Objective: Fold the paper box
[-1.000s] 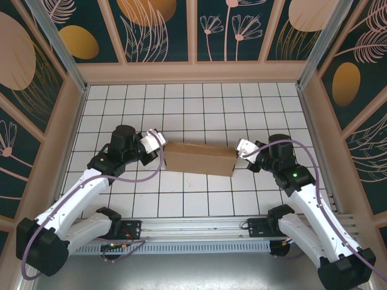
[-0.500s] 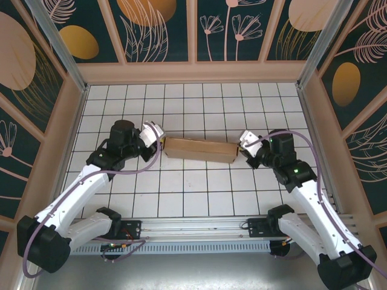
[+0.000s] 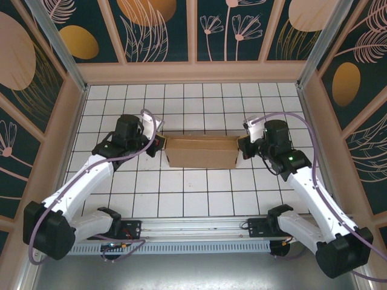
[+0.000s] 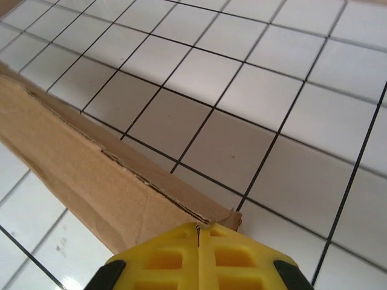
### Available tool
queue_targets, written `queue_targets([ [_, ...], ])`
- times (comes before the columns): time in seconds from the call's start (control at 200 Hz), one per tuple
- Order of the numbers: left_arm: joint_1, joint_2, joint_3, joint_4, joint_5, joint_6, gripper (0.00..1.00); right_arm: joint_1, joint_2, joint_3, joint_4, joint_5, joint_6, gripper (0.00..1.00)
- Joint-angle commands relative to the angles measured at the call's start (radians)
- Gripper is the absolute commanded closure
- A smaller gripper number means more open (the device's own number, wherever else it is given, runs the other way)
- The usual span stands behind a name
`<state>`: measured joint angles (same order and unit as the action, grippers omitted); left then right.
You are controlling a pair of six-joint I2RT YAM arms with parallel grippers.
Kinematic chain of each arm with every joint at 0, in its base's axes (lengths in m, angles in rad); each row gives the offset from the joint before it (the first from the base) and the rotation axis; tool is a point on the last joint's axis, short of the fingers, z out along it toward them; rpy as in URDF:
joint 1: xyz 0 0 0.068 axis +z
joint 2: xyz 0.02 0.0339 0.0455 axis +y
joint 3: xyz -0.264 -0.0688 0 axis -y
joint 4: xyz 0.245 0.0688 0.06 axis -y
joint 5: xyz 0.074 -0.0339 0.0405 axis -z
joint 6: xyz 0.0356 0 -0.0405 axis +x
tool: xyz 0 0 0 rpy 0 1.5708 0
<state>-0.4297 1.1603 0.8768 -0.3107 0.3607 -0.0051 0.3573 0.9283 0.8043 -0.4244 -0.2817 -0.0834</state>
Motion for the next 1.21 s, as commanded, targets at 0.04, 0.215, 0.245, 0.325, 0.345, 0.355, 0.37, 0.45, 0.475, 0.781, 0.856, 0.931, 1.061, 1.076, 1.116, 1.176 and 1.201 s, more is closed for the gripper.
queue_targets([
  [0.04, -0.015, 0.049, 0.071, 0.004, 0.121, -0.144, 1.0, 0.029, 0.047, 0.067, 0.05, -0.046, 0.291, 1.0],
  [0.215, -0.015, 0.069, 0.077, -0.011, 0.103, -0.235, 1.0, 0.035, 0.092, 0.093, -0.014, -0.011, 0.425, 1.0],
  [0.245, -0.015, 0.074, 0.075, -0.014, 0.099, -0.248, 1.0, 0.035, 0.097, 0.099, -0.023, -0.008, 0.44, 1.0],
  [0.325, -0.015, 0.087, 0.074, -0.026, 0.072, -0.282, 1.0, 0.035, 0.113, 0.112, -0.045, -0.005, 0.484, 1.0],
  [0.345, -0.015, 0.091, 0.075, -0.029, 0.067, -0.289, 1.0, 0.036, 0.116, 0.116, -0.051, -0.001, 0.5, 1.0],
  [0.355, -0.014, 0.092, 0.076, -0.03, 0.066, -0.292, 1.0, 0.036, 0.116, 0.117, -0.052, -0.001, 0.502, 1.0],
  [0.37, -0.015, 0.095, 0.077, -0.032, 0.064, -0.296, 1.0, 0.036, 0.117, 0.117, -0.053, -0.001, 0.508, 1.0],
  [0.45, -0.015, 0.108, 0.088, -0.044, 0.06, -0.317, 1.0, 0.035, 0.118, 0.118, -0.054, -0.009, 0.523, 1.0],
  [0.475, -0.016, 0.112, 0.09, -0.049, 0.06, -0.32, 1.0, 0.036, 0.118, 0.119, -0.056, -0.007, 0.524, 1.0],
  [0.781, -0.014, 0.106, 0.078, -0.045, 0.049, -0.337, 1.0, 0.037, 0.105, 0.07, -0.03, 0.0, 0.502, 1.0],
  [0.856, -0.015, 0.107, 0.076, -0.044, 0.052, -0.34, 1.0, 0.035, 0.108, 0.068, -0.02, -0.011, 0.522, 1.0],
  [0.931, -0.015, 0.111, 0.088, -0.049, 0.055, -0.343, 1.0, 0.035, 0.125, 0.088, -0.023, -0.023, 0.545, 1.0],
  [1.061, -0.015, 0.114, 0.09, -0.061, 0.057, -0.336, 1.0, 0.035, 0.145, 0.112, -0.01, -0.048, 0.59, 1.0],
  [1.076, -0.015, 0.114, 0.09, -0.061, 0.057, -0.334, 1.0, 0.034, 0.145, 0.112, -0.008, -0.054, 0.594, 1.0],
  [1.116, -0.015, 0.114, 0.09, -0.063, 0.057, -0.332, 1.0, 0.035, 0.148, 0.115, -0.001, -0.067, 0.605, 1.0],
  [1.176, -0.015, 0.114, 0.09, -0.063, 0.057, -0.331, 1.0, 0.034, 0.151, 0.116, 0.004, -0.079, 0.619, 1.0],
  [1.201, -0.015, 0.114, 0.09, -0.063, 0.057, -0.329, 1.0, 0.034, 0.15, 0.114, 0.008, -0.087, 0.624, 1.0],
])
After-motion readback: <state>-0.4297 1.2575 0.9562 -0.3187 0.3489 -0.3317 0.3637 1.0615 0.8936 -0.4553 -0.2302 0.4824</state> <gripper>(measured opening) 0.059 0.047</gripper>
